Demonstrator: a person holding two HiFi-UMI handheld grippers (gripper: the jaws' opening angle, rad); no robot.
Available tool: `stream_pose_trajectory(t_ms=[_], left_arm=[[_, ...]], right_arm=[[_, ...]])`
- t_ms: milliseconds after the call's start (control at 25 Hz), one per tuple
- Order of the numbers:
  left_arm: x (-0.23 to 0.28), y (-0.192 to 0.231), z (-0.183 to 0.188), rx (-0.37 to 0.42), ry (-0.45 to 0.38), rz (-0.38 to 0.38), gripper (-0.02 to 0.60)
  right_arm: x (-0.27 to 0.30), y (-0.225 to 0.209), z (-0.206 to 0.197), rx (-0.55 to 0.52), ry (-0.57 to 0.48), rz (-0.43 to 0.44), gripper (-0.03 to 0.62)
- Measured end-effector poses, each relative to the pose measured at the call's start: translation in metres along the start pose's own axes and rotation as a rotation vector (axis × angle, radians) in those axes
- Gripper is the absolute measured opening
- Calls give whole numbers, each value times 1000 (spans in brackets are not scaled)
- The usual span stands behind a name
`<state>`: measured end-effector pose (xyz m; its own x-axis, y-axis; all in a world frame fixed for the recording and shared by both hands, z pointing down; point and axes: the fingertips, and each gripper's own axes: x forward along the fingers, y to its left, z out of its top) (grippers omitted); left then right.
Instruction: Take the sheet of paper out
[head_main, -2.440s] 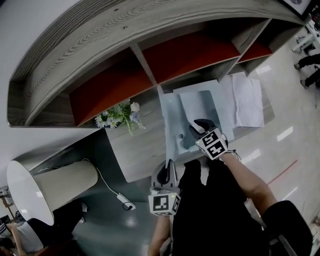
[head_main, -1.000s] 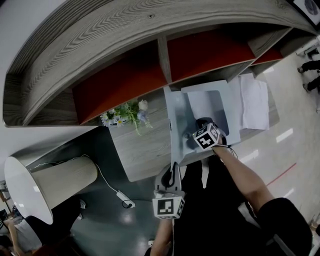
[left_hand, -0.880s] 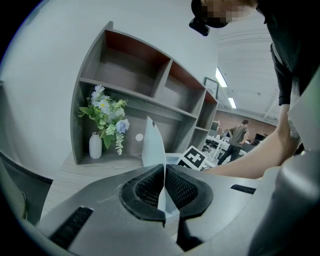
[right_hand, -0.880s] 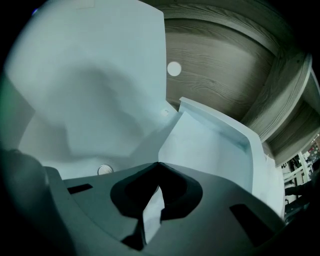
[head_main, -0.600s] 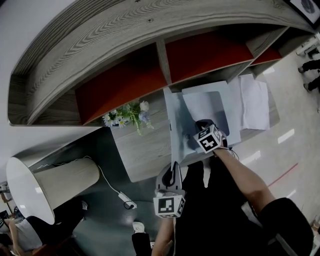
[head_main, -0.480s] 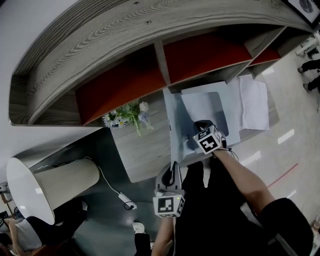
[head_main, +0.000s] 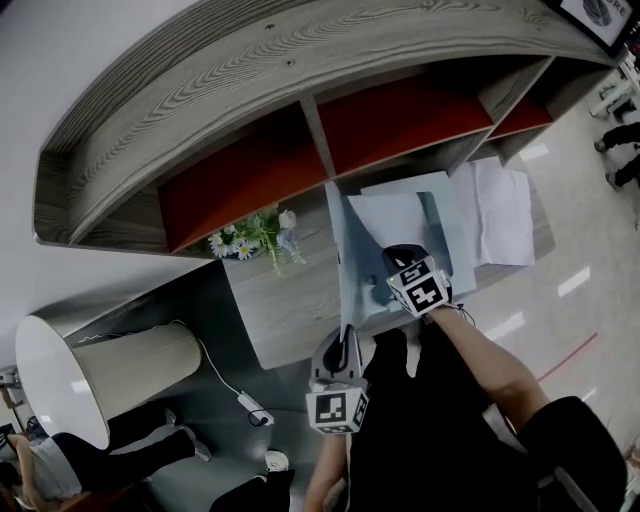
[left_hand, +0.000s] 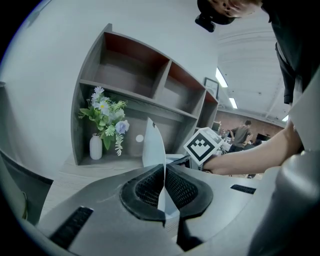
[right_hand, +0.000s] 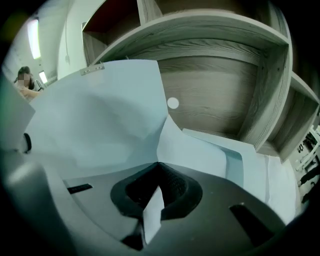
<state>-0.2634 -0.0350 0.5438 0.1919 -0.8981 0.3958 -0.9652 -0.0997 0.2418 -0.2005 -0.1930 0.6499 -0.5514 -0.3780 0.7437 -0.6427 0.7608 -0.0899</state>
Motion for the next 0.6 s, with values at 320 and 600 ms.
stream_pose_trajectory(t_ms=[320,600], left_arm=[[1,-3,-1,10,-2,8,15],[3,-9,1,16,-8,2,15]], right_arm=[[-28,2,18,32,-73,31,14],[-59,4,40,54,-146,62,14]])
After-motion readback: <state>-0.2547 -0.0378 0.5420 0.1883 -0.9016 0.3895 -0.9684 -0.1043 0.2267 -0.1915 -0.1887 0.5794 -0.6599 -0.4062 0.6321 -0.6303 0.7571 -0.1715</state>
